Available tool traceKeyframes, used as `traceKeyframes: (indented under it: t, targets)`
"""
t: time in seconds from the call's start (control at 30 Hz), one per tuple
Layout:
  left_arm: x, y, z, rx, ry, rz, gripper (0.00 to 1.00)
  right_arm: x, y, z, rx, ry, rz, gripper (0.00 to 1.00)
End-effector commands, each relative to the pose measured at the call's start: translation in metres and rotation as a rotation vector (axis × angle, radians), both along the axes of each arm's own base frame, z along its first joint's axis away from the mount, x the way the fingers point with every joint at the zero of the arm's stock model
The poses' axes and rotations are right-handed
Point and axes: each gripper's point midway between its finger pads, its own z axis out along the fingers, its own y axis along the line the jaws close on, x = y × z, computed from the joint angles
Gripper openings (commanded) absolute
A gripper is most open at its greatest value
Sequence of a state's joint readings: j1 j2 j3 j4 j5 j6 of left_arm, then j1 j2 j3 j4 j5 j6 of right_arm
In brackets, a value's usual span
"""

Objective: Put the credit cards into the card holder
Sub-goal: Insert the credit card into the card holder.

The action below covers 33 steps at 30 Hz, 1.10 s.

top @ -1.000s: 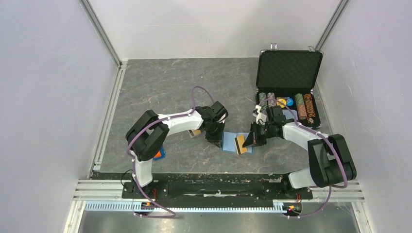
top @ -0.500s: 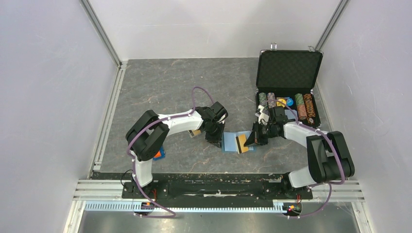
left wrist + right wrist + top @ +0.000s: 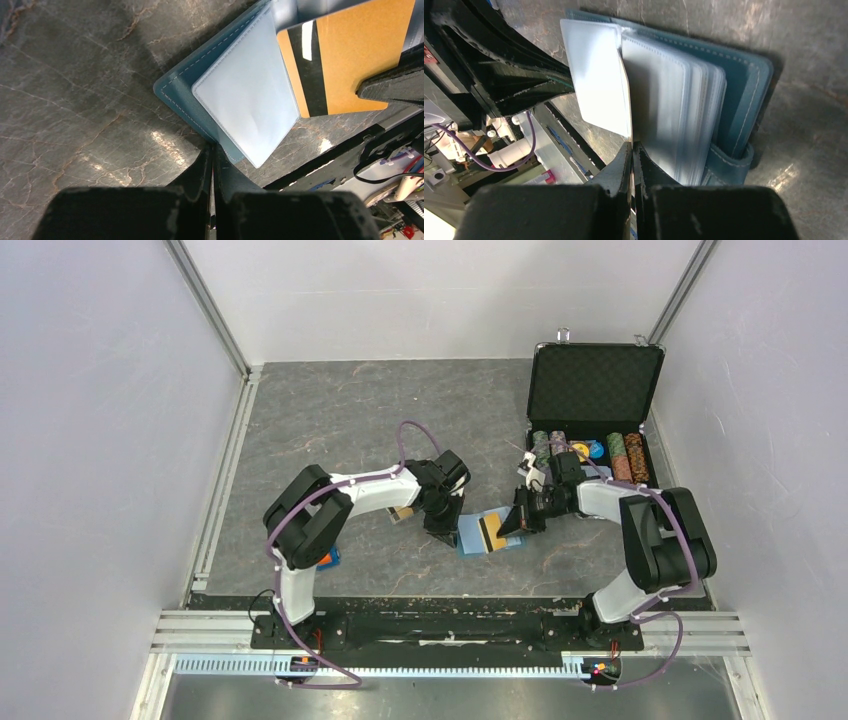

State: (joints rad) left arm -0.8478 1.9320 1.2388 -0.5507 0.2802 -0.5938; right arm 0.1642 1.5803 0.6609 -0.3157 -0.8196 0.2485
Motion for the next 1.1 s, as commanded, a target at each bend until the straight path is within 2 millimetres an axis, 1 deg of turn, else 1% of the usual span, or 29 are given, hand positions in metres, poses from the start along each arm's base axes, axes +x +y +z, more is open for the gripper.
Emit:
traceKeyframes:
  t: [0.0,0.3,0.4,0.53,0.73,0.87,1.07]
  targets:
    - [0.004,-0.008,-0.002,-0.002,0.002,-0.006,0.06,0.015,0.001,0.002,-0.002,-0.039,0.037,0.00]
    - [0.006,-0.006,-0.006,0.025,0.006,-0.021,0.04,0.027,-0.004,-0.004,-0.059,-0.046,0.051,0.00]
    - [0.006,-0.006,-0.007,0.026,0.006,-0.024,0.04,0.023,-0.006,-0.008,-0.064,-0.035,0.055,0.00]
    - [0.006,-0.008,-0.007,0.025,0.011,-0.031,0.04,0.011,-0.006,-0.013,-0.060,-0.024,0.043,0.00]
    - [0.006,-0.010,-0.008,0.021,0.017,-0.037,0.03,-0.002,0.003,-0.012,0.030,-0.003,-0.045,0.00]
    - [0.006,-0.010,-0.009,0.022,0.023,-0.037,0.04,-0.005,0.005,-0.010,0.055,-0.001,-0.061,0.00]
    - [0.006,-0.011,-0.010,0.021,0.027,-0.040,0.03,-0.003,0.011,-0.006,0.102,0.004,-0.046,0.00]
